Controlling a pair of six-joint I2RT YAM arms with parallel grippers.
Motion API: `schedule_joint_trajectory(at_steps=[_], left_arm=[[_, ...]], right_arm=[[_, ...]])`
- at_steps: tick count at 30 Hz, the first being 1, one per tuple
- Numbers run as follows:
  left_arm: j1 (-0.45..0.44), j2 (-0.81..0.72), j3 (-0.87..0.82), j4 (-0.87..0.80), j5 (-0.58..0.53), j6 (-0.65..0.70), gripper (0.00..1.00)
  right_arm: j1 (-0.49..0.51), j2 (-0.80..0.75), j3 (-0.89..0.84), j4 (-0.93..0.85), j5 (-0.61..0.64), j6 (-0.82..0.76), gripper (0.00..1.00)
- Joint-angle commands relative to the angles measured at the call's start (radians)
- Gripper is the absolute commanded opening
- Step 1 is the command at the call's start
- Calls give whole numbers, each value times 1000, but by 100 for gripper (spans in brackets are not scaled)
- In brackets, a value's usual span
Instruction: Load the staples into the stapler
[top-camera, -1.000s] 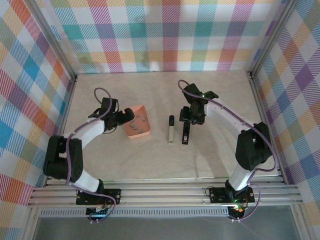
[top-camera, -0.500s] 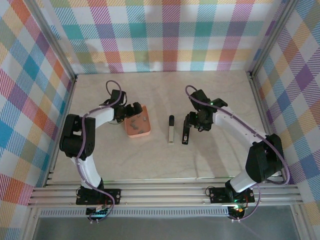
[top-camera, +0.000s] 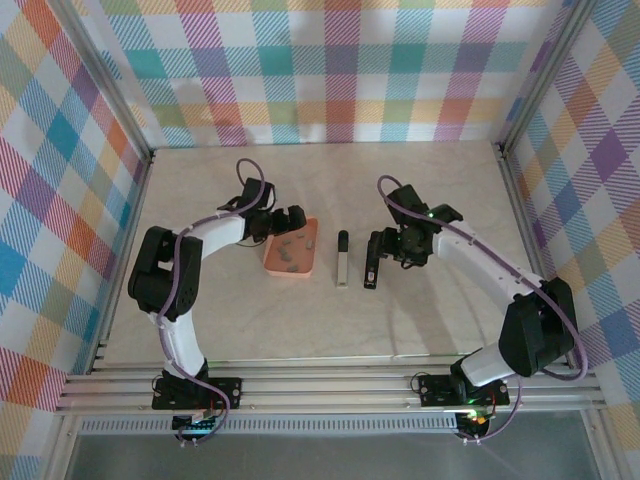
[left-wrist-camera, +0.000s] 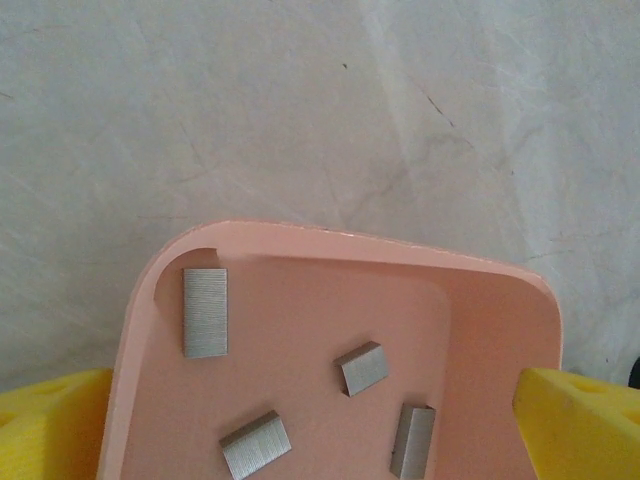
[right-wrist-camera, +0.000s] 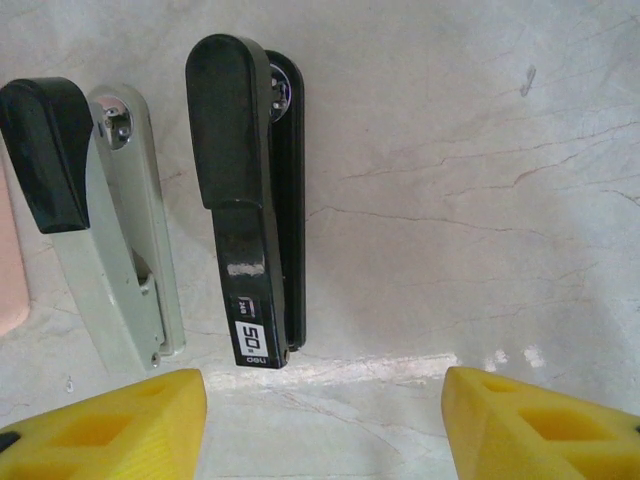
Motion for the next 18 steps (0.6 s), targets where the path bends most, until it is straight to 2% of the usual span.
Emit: schedule_joint_trajectory(at_steps=[1,2,3,7,10,13,16,18], left_arm=[[2,-131,-28,-16,-104,28,100],[3,-179,-47,-16,-159,46,100],[5,-224,-67,-8,-210,68,100],[7,-444,-209,103,-477,194,100],[18,-567,-353,221,-733,200,100],[59,-619,-495,374,-767,251,100],[67,-612,-624,558,-743,341,100],[72,-594,-669,618,-723,384,100]], right_arm=[[-23,-58,-70,116,62,-40,68],[-37,-78,-116,177,95,-64,89],[-53,-94,-151,234,118,-84,99],[-149,-167,-299,493,205,-230,99],[-205,-189,-390,697,208,-404,99],[-257,-170,-436,814,188,-494,99],[-300,-144,-485,904,145,-526,99],[-317,-146,-526,963,123,-530,99]])
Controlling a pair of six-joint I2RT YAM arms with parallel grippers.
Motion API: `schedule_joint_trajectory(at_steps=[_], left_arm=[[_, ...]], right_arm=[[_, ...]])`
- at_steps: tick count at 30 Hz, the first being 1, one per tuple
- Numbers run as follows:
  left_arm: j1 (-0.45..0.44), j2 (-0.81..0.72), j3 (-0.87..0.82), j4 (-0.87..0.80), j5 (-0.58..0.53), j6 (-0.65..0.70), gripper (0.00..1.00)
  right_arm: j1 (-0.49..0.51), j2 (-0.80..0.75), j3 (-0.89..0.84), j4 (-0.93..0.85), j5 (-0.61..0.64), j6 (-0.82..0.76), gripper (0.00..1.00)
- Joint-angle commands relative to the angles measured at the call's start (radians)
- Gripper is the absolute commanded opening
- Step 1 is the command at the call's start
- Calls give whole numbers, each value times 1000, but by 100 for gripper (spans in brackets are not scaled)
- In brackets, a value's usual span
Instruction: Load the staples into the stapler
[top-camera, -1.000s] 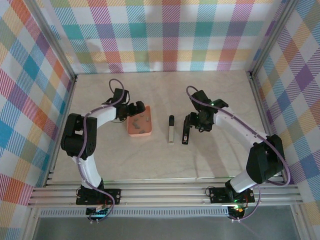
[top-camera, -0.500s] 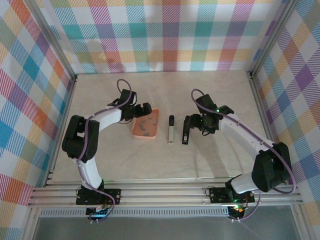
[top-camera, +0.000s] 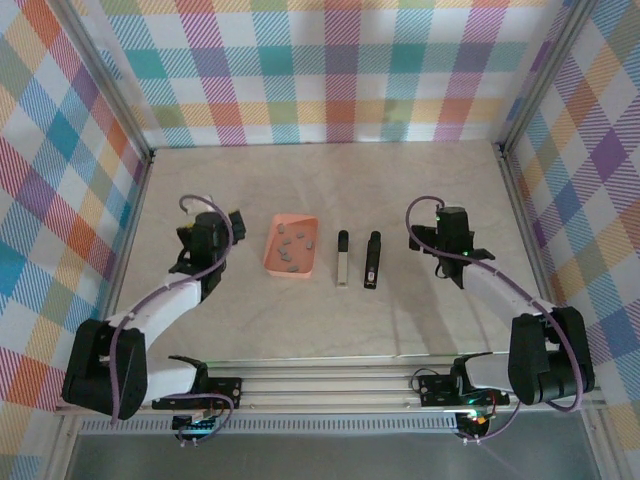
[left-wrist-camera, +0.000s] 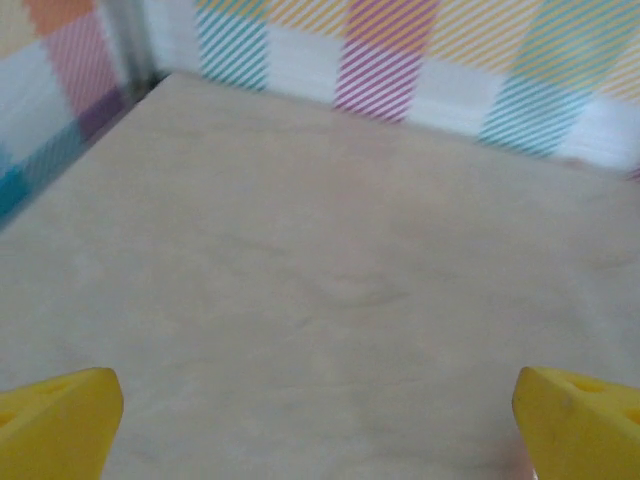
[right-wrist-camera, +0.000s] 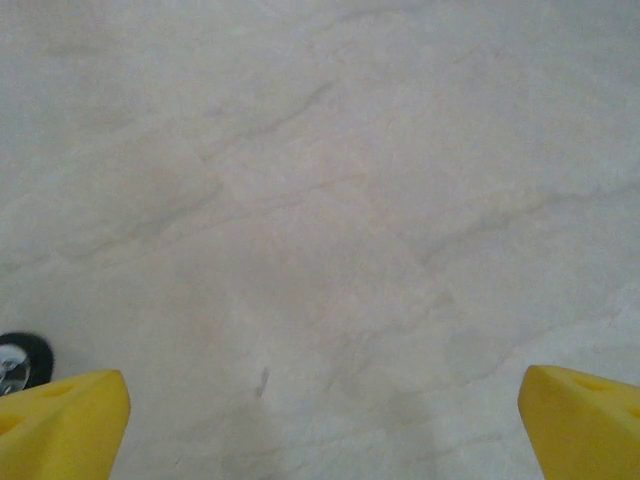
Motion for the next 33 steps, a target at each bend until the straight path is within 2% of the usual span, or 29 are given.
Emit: schedule_joint_trajectory(at_steps=[1,6,7,8,10,13,14,15,16,17,18,19,21,24,28,33], left_arm=[[6,34,-73,202,-30,130,100],[42,98,-163,343,23,211,100],[56,119,-199,434,51,226,100],[69,114,-210,448,88,219,100],[97,126,-262,576,206,212,100],[128,297,-292,779,287,205,100],[146,317,-224,718,269,179,100],[158,296,-143,503,262,150,100],[179,306,-169,526,310,150,100],[182,308,-178,575,289,139,100],[182,296,-166,520,289,136,100],[182,306,-173,559,287,140,100],[182,305,-173,554,288,139,100],[181,299,-169,537,292,143,100],[173,302,-150,505,343,170,100],[176,302,-150,506,344,171,100]], right_arm=[[-27,3,-72,205,-43,-81,99],[-44,6,-234,493,-57,-95,99],[-46,22,-256,557,-59,-107,99],[-49,33,-253,572,-58,-114,99],[-56,57,-254,621,-102,-150,99],[-59,104,-245,696,-127,-213,99],[-64,127,-266,777,-144,-230,99],[-75,144,-271,789,-154,-218,99],[-89,180,-293,861,-181,-214,99],[-109,205,-318,934,-204,-198,99],[-126,222,-332,960,-229,-186,99],[-134,258,-342,1038,-233,-179,99],[-139,233,-304,917,-281,-192,99],[-165,243,-264,853,-328,-173,99],[-182,243,-253,833,-351,-163,99],[-187,242,-251,830,-358,-160,99]])
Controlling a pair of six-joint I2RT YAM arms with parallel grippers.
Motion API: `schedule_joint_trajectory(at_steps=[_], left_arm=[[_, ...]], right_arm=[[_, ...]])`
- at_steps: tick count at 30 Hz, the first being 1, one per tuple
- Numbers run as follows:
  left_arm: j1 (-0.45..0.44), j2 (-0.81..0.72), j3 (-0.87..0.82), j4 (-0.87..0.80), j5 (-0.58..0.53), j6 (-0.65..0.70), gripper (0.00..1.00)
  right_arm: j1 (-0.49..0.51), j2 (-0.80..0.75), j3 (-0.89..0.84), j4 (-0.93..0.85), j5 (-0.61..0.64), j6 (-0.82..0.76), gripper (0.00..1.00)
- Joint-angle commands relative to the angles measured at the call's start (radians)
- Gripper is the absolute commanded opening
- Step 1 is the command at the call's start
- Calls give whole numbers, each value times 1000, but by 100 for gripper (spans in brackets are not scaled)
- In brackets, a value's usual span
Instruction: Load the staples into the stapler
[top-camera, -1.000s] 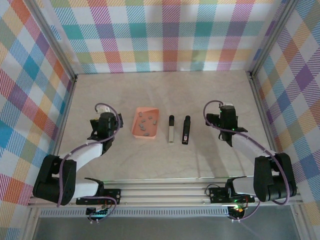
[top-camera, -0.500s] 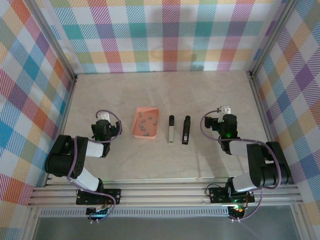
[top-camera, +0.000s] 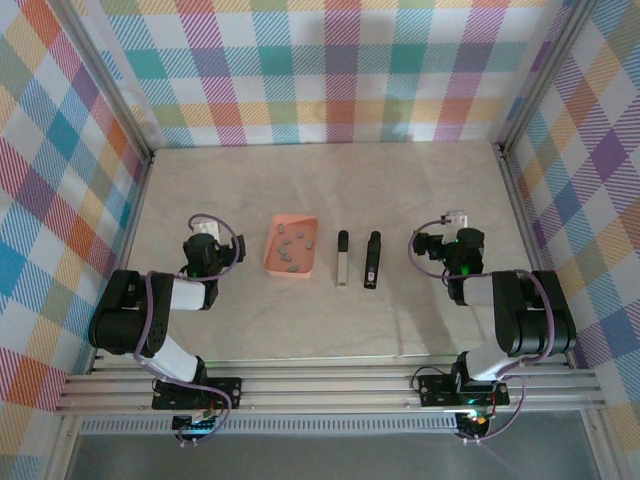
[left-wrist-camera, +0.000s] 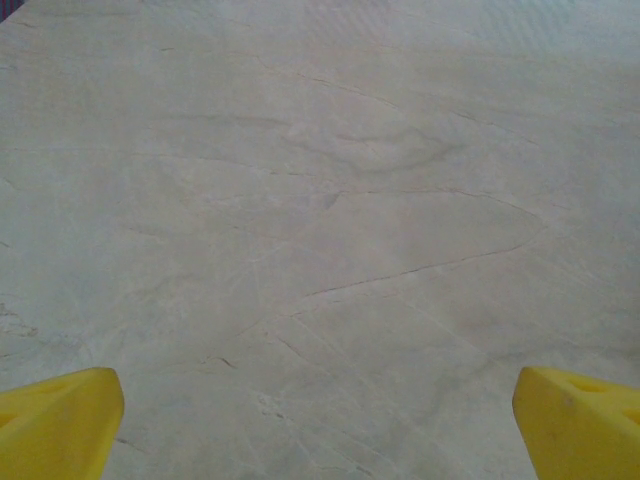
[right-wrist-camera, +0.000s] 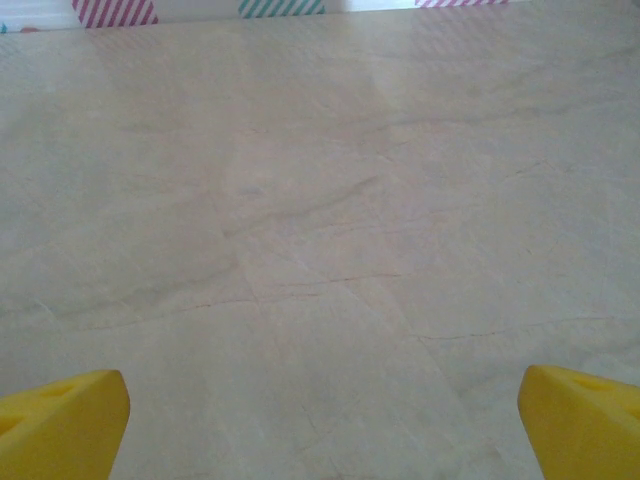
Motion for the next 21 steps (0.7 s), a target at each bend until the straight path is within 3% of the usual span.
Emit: schedule_joint_trajectory(at_steps=[1,21], left_arm=[[2,-14,20,2,23,5,100],[11,-12,20,3,41,0,100]], right_arm=[[-10,-3,17,6,-37,15,99],[-11,-2,15,7,-41,17,99]])
